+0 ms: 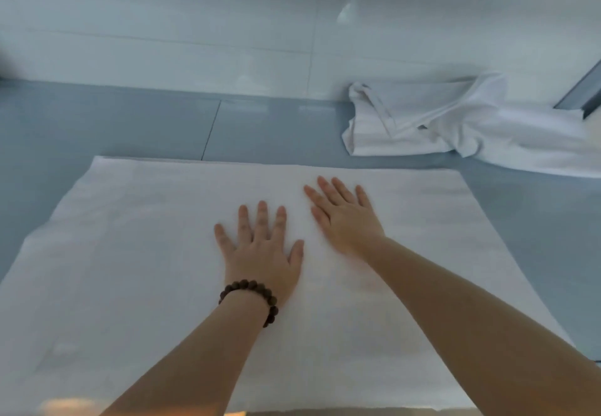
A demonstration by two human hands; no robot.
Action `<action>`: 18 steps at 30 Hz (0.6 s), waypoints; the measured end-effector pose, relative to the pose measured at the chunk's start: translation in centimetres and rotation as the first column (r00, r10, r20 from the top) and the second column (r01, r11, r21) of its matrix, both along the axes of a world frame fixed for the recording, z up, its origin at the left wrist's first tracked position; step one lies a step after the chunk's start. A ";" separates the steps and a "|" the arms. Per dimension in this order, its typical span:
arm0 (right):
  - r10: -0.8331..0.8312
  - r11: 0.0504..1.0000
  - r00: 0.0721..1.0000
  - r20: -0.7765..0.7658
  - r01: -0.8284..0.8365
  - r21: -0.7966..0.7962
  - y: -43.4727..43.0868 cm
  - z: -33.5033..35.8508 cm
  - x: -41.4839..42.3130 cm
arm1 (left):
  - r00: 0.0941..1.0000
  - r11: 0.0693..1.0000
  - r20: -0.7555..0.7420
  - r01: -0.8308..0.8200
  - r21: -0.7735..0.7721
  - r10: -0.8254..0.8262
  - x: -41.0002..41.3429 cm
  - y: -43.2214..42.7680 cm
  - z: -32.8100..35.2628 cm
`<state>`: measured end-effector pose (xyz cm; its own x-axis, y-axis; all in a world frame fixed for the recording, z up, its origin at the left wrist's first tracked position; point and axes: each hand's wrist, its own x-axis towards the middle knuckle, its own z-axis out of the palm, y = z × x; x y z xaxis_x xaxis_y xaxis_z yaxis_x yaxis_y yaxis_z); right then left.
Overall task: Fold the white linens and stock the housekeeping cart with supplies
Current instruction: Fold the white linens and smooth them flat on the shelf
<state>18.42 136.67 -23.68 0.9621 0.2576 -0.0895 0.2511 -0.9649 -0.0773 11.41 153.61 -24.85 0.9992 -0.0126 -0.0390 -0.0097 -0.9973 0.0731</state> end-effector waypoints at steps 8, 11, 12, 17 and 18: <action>-0.431 0.902 0.900 -0.060 0.428 -0.049 -15.4 0.5 0.3 | 0.999 0.999 0.018 -0.028 0.023 0.027 0.1 -0.1 -0.4; -0.479 0.878 0.876 -0.065 0.475 -0.063 -15.4 1.2 0.5 | 0.999 0.999 0.021 -0.031 0.027 0.030 0.2 -0.1 -0.4; -0.440 0.898 0.896 -0.067 0.438 -0.046 -14.4 1.4 0.5 | 0.999 0.999 0.017 -0.030 0.027 0.030 0.2 -0.1 -0.4; -0.168 0.986 0.984 -0.064 0.168 -0.012 -11.4 0.5 -0.7 | 1.000 0.999 0.006 -0.031 0.034 0.031 0.1 -0.1 -0.2; -0.203 0.979 0.978 -0.053 0.202 -0.017 -12.6 0.4 -0.7 | 1.000 0.999 0.000 -0.031 0.039 0.031 0.0 -0.1 -0.1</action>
